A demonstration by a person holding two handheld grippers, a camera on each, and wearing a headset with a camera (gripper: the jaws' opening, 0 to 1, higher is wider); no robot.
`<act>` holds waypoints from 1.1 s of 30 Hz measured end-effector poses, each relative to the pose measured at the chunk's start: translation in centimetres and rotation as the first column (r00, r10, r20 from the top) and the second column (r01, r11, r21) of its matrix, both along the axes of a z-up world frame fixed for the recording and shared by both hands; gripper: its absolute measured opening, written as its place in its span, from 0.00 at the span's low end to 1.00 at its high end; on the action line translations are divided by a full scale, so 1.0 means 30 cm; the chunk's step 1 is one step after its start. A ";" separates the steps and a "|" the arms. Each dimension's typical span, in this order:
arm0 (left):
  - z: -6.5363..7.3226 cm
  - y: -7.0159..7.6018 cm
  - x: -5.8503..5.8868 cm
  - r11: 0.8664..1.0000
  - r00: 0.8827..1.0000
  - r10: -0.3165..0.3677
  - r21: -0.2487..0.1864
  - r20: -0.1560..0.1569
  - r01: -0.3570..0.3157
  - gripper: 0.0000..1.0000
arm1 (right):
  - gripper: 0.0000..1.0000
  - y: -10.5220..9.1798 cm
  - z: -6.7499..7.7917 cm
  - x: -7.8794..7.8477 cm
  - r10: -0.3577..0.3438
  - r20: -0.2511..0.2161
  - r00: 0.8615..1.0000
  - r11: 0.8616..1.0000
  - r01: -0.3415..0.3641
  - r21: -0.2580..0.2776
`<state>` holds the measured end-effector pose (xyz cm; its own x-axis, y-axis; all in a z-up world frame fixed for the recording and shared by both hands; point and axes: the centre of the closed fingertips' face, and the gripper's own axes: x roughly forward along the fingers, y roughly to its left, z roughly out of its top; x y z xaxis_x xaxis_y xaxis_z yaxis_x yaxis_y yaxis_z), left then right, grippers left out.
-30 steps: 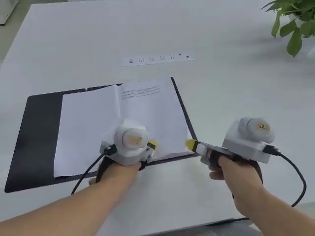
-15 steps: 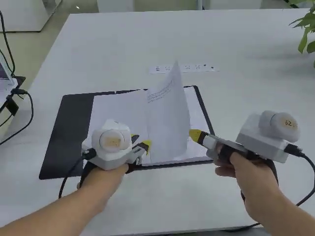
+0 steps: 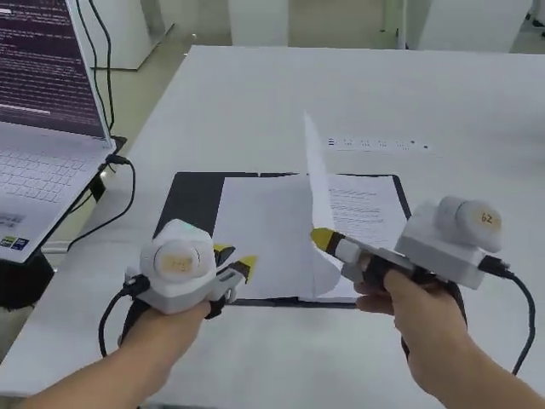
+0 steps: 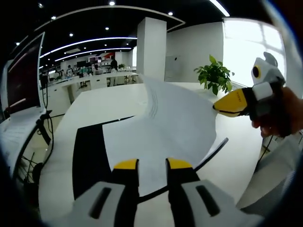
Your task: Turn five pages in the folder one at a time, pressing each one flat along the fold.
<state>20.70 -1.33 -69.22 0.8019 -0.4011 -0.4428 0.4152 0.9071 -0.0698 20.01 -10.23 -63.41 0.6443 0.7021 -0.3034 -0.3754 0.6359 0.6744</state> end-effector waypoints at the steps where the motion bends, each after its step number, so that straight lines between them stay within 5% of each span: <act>1: 0.000 0.014 -0.006 1.000 1.000 0.005 0.002 -0.001 -0.005 0.20 | 0.00 0.029 -0.003 0.003 0.013 -0.002 1.000 1.000 -0.013 -0.002; 9: 0.010 0.123 -0.062 0.999 0.999 0.044 0.014 0.004 -0.044 0.21 | 0.00 0.181 -0.032 0.020 0.087 -0.016 0.996 0.996 -0.088 -0.032; 16: 0.028 0.189 -0.117 0.997 0.997 0.073 0.006 0.010 -0.073 0.21 | 0.00 0.295 -0.103 0.024 0.143 -0.048 0.989 0.986 -0.146 -0.077; 24: 0.025 0.247 -0.166 0.995 0.995 0.101 0.004 0.001 -0.101 0.21 | 0.00 0.401 -0.239 0.017 0.185 -0.120 0.975 0.969 -0.202 -0.144; 33: -0.030 0.265 -0.200 0.995 0.994 0.097 0.024 -0.042 -0.096 0.20 | 0.00 0.460 -0.430 0.034 0.172 -0.251 0.952 0.949 -0.229 -0.216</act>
<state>14.71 6.63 -70.11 0.8166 -0.3127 -0.4851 0.3226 0.9442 -0.0656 21.04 3.58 -76.31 0.3919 0.6976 -0.5998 -0.3673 0.7164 0.5932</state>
